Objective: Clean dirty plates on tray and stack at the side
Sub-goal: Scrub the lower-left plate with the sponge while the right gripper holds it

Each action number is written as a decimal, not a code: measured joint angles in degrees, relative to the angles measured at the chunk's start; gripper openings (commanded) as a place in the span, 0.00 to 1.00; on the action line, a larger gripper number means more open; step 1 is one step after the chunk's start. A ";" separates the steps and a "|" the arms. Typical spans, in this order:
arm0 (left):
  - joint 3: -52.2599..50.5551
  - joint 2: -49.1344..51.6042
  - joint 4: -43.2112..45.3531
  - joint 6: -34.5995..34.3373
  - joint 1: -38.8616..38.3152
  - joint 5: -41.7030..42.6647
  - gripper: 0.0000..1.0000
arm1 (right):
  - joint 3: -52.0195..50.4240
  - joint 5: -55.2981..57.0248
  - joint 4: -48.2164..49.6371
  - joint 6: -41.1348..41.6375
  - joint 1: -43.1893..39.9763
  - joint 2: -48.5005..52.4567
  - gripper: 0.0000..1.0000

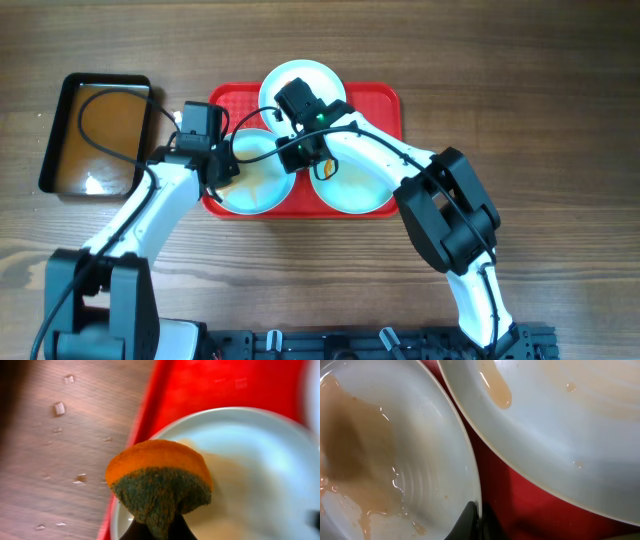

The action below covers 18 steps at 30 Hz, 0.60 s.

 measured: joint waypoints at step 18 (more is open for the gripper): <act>2.01 10.54 1.57 -3.34 -0.07 12.37 0.04 | 0.00 0.20 0.00 0.00 -0.07 0.00 0.04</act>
